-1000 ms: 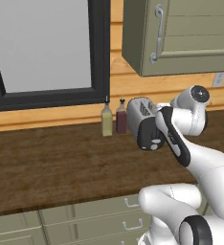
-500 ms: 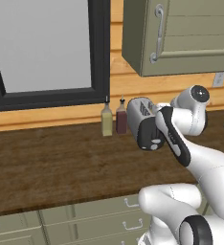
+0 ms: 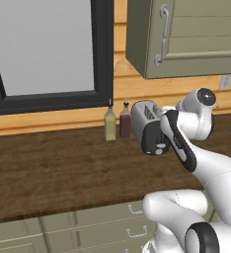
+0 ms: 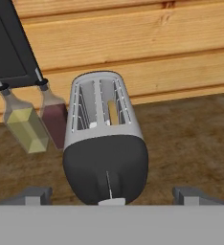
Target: Start the toaster. Once the lever pops up, take the bread to the plate on the dining counter.
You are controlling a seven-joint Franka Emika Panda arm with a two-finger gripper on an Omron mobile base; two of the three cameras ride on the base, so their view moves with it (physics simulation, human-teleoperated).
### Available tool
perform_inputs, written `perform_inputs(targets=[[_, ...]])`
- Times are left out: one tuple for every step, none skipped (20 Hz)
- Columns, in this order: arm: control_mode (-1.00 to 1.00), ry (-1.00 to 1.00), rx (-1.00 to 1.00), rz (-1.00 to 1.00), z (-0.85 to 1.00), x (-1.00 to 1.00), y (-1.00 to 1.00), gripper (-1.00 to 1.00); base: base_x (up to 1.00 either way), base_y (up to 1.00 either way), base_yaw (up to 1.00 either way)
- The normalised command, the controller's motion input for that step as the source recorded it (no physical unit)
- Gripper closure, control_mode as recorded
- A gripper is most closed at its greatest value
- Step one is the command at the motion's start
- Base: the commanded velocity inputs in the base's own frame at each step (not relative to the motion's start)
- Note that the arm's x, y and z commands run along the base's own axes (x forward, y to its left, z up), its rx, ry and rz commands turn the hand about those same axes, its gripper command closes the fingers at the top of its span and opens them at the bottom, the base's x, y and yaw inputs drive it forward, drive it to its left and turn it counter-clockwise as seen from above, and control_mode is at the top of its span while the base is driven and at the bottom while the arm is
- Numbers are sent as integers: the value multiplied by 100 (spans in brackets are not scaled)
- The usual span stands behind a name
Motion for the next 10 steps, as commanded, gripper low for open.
perform_inputs(targets=[[-100,0,0,0,0,0,0,-100,0,0,0],[-100,0,0,0,0,0,0,-100,0,0,0],[-100,0,0,0,0,0,0,-100,0,0,0],[-100,0,0,0,0,0,0,-100,0,0,0],[-100,0,0,0,0,0,0,-100,0,0,0],[-100,0,0,0,0,0,0,-100,0,0,0],[-100,0,0,0,0,0,0,-100,0,0,0],[-100,0,0,0,0,0,0,-100,0,0,0],[-100,0,0,0,0,0,0,-100,0,0,0],[-100,0,0,0,0,0,0,-100,0,0,0]])
